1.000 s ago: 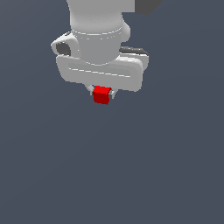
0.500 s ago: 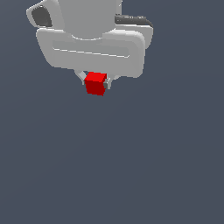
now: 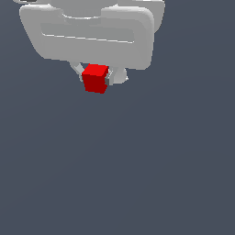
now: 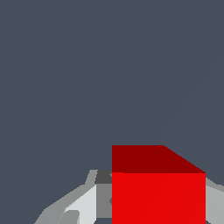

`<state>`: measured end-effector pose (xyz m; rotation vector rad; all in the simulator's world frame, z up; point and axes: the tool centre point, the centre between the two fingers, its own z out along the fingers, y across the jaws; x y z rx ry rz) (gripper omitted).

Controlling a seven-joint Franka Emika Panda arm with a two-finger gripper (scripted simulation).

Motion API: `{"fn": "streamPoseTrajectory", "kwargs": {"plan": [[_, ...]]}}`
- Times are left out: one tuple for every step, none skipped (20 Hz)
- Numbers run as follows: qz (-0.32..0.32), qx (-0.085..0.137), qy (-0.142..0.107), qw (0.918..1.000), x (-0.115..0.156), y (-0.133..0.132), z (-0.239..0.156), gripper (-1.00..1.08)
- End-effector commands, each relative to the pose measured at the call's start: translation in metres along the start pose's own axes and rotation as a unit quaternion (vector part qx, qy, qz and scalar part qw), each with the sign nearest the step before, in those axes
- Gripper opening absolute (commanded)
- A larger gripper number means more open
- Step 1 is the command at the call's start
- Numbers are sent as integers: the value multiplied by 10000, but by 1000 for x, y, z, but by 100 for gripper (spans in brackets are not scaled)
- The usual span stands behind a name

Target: Pick up the red cube and move it to a goal position.

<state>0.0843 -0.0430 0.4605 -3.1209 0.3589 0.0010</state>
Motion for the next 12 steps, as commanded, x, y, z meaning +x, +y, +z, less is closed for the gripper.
{"fn": "streamPoseTrajectory", "kwargs": {"plan": [[-1,0,2,10000,2,0,-4,-100],[-1,0,2,10000,2,0,-6,-100],[-1,0,2,10000,3,1,-7,-100],[-1,0,2,10000,3,1,-7,-100],[-1,0,2,10000,3,1,-8,-100],[-1,0,2,10000,4,1,-9,-100],[-1,0,2,10000,4,1,-9,-100],[-1,0,2,10000,4,1,-10,-100],[-1,0,2,10000,4,1,-10,-100],[-1,0,2,10000,4,1,-10,-100],[-1,0,2,10000,4,1,-10,-100],[-1,0,2,10000,5,1,-10,-100]]}}
